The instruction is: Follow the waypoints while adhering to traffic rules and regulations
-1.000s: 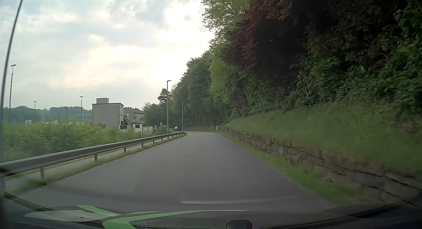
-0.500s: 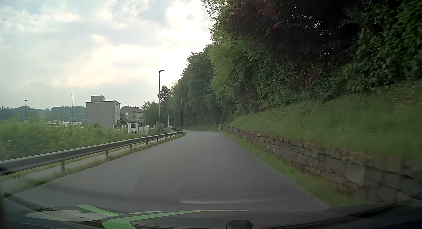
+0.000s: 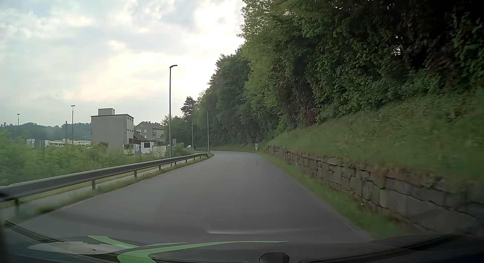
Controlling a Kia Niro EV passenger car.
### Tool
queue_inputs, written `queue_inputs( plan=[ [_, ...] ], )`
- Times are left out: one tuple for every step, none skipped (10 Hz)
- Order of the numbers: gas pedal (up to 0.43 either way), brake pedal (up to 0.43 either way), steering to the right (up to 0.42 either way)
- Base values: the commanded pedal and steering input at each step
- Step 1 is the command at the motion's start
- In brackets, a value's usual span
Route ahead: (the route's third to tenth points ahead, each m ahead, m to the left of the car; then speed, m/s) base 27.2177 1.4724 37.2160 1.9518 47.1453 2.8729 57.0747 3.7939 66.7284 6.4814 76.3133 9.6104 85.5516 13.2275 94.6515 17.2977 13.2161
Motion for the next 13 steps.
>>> queue_inputs(
  plan=[
    [0.098, 0.000, -0.011],
    [0.098, 0.000, -0.010],
    [0.098, 0.000, -0.006],
    [0.098, 0.000, -0.006],
    [0.098, 0.000, -0.006],
    [0.098, 0.000, -0.006],
    [0.098, 0.000, -0.006],
    [0.098, 0.000, -0.006],
    [0.098, 0.000, -0.006],
    [0.098, 0.000, -0.006],
    [0.098, 0.000, -0.006],
    [0.098, 0.000, -0.006],
    [0.098, 0.000, -0.006]
  ],
)
